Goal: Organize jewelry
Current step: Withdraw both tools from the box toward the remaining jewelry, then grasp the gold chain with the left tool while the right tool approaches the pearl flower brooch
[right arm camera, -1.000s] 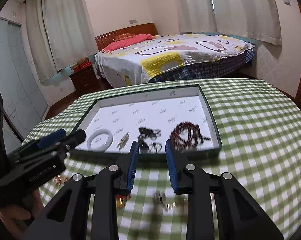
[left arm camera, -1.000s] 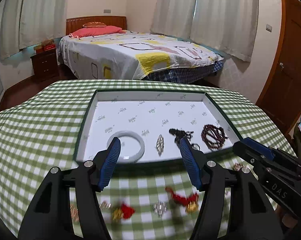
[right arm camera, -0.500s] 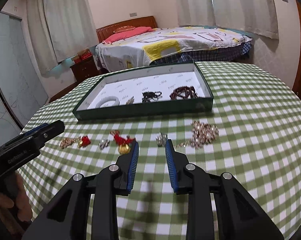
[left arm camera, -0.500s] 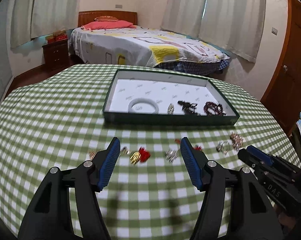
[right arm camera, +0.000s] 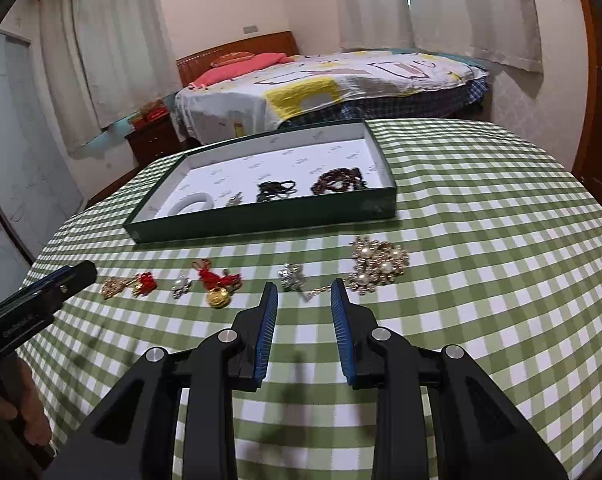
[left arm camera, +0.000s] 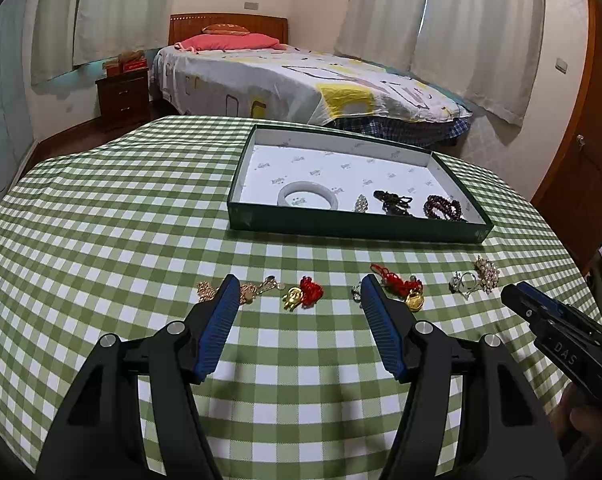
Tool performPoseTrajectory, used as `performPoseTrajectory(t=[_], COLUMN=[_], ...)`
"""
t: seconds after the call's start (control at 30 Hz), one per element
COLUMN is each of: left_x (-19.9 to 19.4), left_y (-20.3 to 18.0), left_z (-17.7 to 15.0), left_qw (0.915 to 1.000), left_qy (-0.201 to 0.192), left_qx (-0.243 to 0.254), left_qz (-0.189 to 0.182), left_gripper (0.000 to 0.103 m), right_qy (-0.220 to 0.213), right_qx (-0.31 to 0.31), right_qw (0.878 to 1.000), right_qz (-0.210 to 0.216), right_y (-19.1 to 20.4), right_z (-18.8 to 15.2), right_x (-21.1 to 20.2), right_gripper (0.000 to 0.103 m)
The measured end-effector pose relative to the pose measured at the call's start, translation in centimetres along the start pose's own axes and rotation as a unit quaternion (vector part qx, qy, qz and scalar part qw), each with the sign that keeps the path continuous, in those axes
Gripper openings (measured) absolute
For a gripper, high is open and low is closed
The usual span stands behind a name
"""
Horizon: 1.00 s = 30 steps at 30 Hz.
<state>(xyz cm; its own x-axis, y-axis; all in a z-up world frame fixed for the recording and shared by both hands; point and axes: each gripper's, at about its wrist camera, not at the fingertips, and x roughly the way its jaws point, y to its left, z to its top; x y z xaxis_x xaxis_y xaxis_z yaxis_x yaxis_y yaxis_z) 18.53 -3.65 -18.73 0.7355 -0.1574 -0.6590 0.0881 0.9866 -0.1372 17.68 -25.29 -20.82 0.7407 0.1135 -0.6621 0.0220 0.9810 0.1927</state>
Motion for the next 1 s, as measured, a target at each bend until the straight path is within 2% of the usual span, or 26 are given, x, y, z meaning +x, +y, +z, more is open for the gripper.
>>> performPoseTrajectory(t=[0.23, 0.6, 0.63, 0.67, 0.73, 1.0], left_x=[0.8, 2.0, 2.1, 2.2, 2.4, 2.9], left_y=[0.3, 2.9, 3.1, 3.3, 3.6, 4.1], left_z=[0.3, 1.1, 1.1, 1.1, 1.1, 0.9], left_qw=[1.0000, 0.9993, 0.9992, 0.9991, 0.9989, 0.9986], left_qy=[0.002, 0.005, 0.006, 0.006, 0.008, 0.015], left_qx=[-0.002, -0.026, -0.028, -0.029, -0.032, -0.036], left_qz=[0.003, 0.027, 0.029, 0.030, 0.033, 0.037], left_gripper=[0.061, 0.061, 0.061, 0.061, 0.061, 0.061], right_qy=[0.006, 0.016, 0.018, 0.022, 0.022, 0.056], right_qx=[0.009, 0.012, 0.012, 0.011, 0.007, -0.008], right_qw=[1.000, 0.999, 0.998, 0.998, 0.998, 0.994], right_qz=[-0.023, -0.049, -0.052, -0.055, -0.065, -0.090], right_y=[-1.5, -2.8, -2.8, -2.9, -2.8, -3.2], right_z=[1.0, 2.7, 2.7, 2.8, 3.0, 3.6], right_x=[1.2, 3.2, 3.4, 3.8, 4.2, 6.8], right_gripper=[0.029, 0.029, 0.033, 0.045, 0.055, 0.055])
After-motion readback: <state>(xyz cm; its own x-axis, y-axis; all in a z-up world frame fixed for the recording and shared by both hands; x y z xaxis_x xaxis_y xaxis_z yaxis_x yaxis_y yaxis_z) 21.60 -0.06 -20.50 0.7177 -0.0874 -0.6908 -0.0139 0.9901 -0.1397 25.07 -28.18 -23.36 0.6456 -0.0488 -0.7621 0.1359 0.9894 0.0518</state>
